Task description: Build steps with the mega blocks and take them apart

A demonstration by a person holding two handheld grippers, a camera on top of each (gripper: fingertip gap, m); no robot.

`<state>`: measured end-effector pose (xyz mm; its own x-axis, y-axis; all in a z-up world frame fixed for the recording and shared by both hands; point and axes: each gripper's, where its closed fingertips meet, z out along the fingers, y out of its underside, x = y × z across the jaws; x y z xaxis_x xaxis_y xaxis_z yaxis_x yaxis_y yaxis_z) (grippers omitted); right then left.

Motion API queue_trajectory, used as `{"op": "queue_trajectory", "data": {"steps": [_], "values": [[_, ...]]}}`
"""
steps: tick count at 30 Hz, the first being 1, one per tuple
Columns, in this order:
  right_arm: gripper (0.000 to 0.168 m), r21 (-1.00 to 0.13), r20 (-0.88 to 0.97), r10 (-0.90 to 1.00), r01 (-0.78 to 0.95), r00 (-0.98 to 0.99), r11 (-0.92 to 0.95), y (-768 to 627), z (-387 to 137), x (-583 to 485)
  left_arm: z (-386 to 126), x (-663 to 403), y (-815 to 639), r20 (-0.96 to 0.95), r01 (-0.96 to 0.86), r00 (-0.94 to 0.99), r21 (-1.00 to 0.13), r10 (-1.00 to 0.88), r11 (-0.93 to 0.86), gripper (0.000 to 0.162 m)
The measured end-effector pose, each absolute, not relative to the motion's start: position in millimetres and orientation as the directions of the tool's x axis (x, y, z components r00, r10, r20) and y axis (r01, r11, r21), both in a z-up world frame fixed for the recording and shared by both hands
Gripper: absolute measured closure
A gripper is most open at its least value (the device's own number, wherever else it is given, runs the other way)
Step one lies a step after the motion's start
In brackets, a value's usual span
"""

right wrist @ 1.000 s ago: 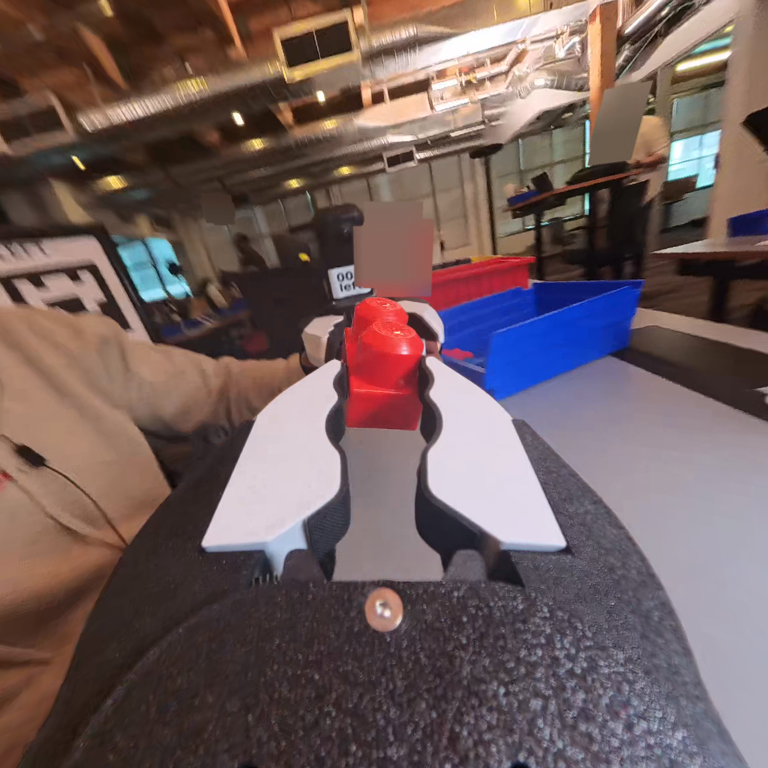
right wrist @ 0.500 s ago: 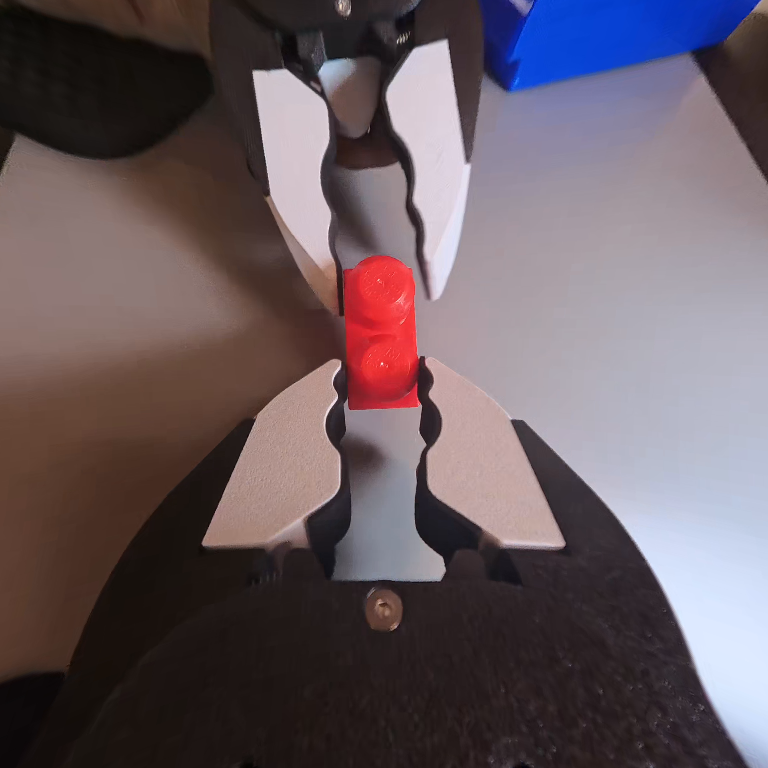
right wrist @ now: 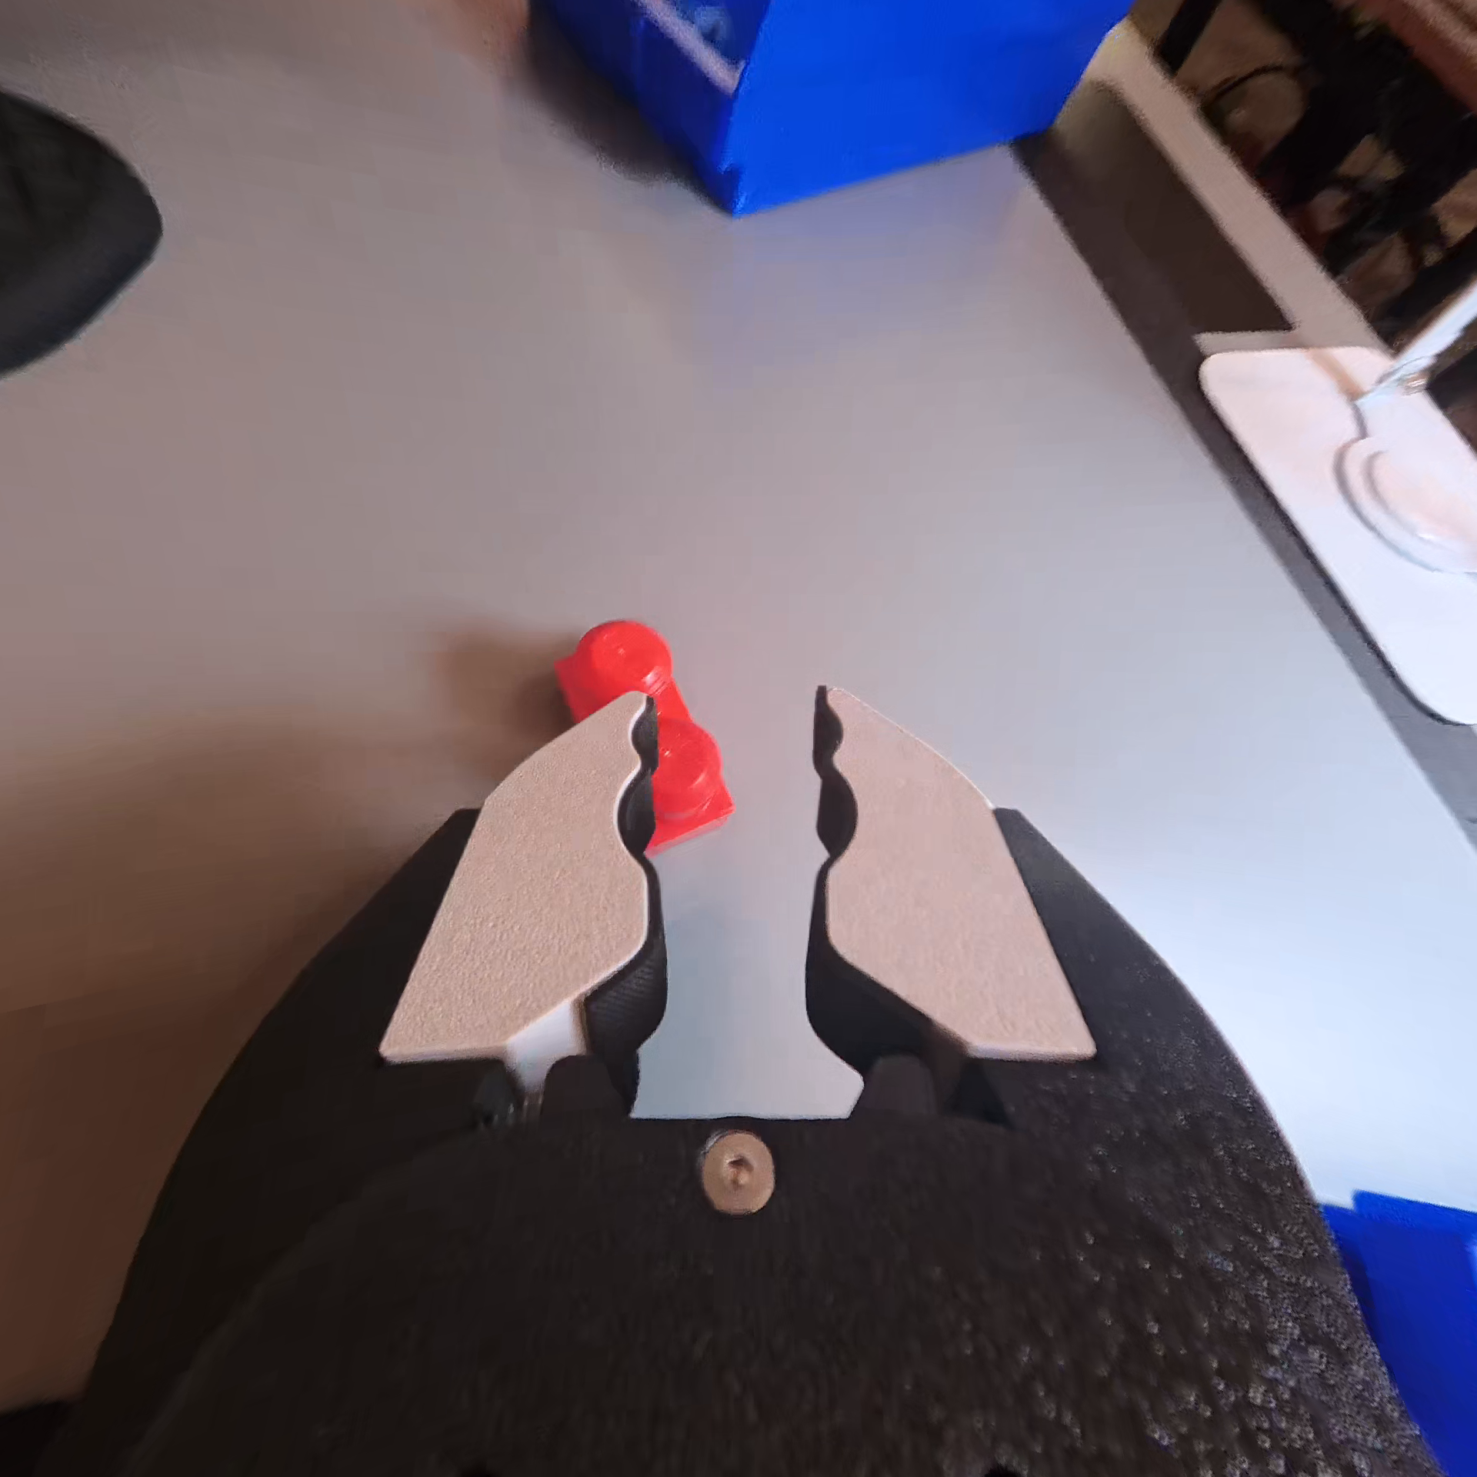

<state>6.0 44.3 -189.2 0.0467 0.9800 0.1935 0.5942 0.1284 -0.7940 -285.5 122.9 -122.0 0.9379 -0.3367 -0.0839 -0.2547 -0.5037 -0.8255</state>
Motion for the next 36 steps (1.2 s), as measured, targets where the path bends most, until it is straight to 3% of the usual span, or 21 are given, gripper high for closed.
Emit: {"op": "queue_trajectory", "data": {"steps": [3, 6, 13, 17, 19, 20, 24, 28, 30, 33, 34, 36], "values": [[0.132, -0.842, 0.187, 0.977, 0.529, 0.098, 0.108, 51, -174, 6, -160, -342, 134, 0.094, -0.061, 0.98, -0.698, -0.176, -0.714, 0.111], [0.135, -0.858, 0.2, 0.971, 0.502, 0.13, 0.11, 55, -168, 6, -193, -345, 143, 0.291, 0.107, 0.953, -0.582, -0.083, -0.806, 0.106], [0.138, -0.853, 0.196, 0.971, 0.513, 0.139, 0.099, 57, -175, 9, -222, -351, 153, 0.25, 0.096, 0.968, -0.447, -0.021, -0.889, 0.105], [0.141, -0.853, 0.21, 0.965, 0.512, 0.158, 0.102, 61, -174, 11, -217, -360, 148, 0.161, 0.02, 0.986, -0.413, -0.051, -0.911, 0.133], [0.142, -0.861, 0.212, 0.962, 0.498, 0.171, 0.101, 63, -170, 11, -210, -378, 147, 0.027, -0.05, 0.997, -0.424, -0.068, -0.904, 0.161], [0.142, -0.864, 0.211, 0.962, 0.494, 0.173, 0.101, 63, -169, 12, -205, -383, 146, 0.003, -0.061, 0.998, -0.433, -0.069, -0.899, 0.16], [0.142, -0.873, 0.195, 0.966, 0.479, 0.169, 0.093, 62, -167, 10, -202, -379, 140, -0.004, -0.125, 0.991, -0.441, -0.137, -0.889, 0.116], [0.142, -0.869, 0.199, 0.967, 0.484, 0.16, 0.099, 59, -169, 8, -224, -359, 129, 0.082, -0.17, 0.973, -0.371, -0.214, -0.913, 0.092], [0.143, -0.87, 0.204, 0.966, 0.482, 0.159, 0.105, 58, -169, 8, -223, -348, 133, 0.153, -0.141, 0.964, -0.405, -0.219, -0.903, 0.127], [0.144, -0.875, 0.213, 0.963, 0.471, 0.166, 0.112, 58, -165, 8, -216, -355, 131, 0.088, -0.187, 0.967, -0.4, -0.241, -0.897, 0.134], [0.144, -0.879, 0.216, 0.961, 0.463, 0.171, 0.114, 59, -163, 7, -203, -358, 135, 0.074, -0.186, 0.967, -0.451, -0.244, -0.873, 0.158], [0.144, -0.892, 0.218, 0.958, 0.436, 0.186, 0.119, 60, -158, 7, -166, -357, 144, 0.087, -0.129, 0.971, -0.591, -0.222, -0.796, 0.16]]}}
